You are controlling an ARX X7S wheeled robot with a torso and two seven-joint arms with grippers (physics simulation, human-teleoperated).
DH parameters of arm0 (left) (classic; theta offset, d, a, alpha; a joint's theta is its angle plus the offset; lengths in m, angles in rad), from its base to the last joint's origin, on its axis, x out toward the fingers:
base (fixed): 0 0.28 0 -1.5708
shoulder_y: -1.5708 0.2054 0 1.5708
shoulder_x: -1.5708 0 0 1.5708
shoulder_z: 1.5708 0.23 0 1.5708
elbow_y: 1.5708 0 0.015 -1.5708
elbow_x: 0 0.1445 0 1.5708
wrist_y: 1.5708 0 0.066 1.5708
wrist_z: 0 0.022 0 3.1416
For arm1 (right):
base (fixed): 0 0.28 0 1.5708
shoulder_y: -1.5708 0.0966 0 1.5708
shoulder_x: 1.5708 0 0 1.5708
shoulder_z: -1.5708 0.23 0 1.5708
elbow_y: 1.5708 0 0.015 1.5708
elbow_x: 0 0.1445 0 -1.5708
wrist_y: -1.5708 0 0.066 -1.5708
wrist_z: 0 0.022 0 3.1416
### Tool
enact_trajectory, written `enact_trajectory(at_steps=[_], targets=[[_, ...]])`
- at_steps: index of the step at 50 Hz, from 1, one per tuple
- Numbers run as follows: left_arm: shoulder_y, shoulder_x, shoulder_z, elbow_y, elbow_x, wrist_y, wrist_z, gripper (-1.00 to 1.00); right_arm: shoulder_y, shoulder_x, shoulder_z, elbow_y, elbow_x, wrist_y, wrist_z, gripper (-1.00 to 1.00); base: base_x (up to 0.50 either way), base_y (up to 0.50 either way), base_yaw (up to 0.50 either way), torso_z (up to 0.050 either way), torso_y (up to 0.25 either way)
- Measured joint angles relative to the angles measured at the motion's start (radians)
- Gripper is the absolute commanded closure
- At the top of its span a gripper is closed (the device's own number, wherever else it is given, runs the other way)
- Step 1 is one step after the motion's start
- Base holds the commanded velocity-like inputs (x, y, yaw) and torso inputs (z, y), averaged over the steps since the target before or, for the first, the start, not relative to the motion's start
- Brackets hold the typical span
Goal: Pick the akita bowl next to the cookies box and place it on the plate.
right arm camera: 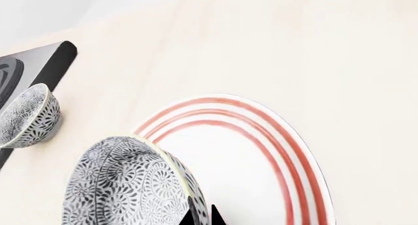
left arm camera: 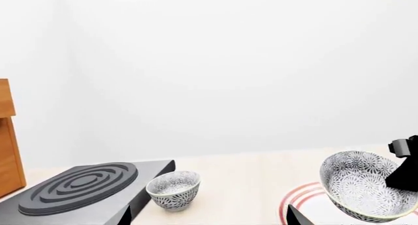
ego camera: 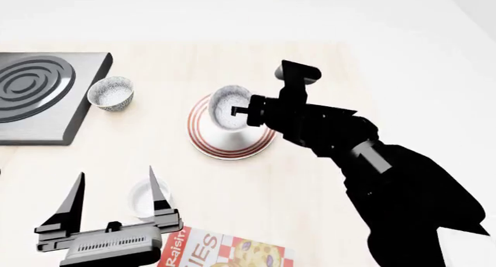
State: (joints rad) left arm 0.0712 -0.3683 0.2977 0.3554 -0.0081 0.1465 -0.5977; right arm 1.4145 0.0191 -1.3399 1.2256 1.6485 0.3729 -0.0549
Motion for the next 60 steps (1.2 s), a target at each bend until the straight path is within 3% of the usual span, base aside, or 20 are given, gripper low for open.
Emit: enact_trajectory(at_steps=[20,21,34,40,48,60], targets=[[-0.002,-0.002,0.009,-0.01,-0.002,0.007,-0.002,-1.0,0.009,-0.001,-0.195,0.006,0.16,-0.043,-0.024,1.0,0.0,0.0,0.0,0.0,0.0],[-0.002,-0.002,0.01,-0.01,-0.003,0.007,-0.002,-1.0,0.009,-0.001,-0.201,0.006,0.165,-0.045,-0.025,-1.0,0.0,0.0,0.0,0.0,0.0],[-0.001,-0.005,0.014,-0.015,-0.006,0.013,-0.003,-1.0,0.03,0.004,-0.237,-0.018,0.202,-0.09,-0.037,-1.0,0.0,0.0,0.0,0.0,0.0],[0.0,-0.006,0.015,-0.015,-0.006,0.014,-0.005,-1.0,0.043,0.064,-0.235,-0.151,0.201,-0.134,0.019,-1.0,0.0,0.0,0.0,0.0,0.0],[0.001,-0.008,0.017,-0.007,-0.005,0.009,-0.007,-1.0,0.087,0.246,-0.203,-0.516,0.179,-0.215,0.192,-1.0,0.0,0.0,0.0,0.0,0.0],[0.005,-0.011,0.018,0.008,-0.001,0.001,-0.013,-1.0,0.144,0.622,-0.145,-1.152,0.058,-0.337,0.542,-1.0,0.0,0.0,0.0,0.0,0.0]])
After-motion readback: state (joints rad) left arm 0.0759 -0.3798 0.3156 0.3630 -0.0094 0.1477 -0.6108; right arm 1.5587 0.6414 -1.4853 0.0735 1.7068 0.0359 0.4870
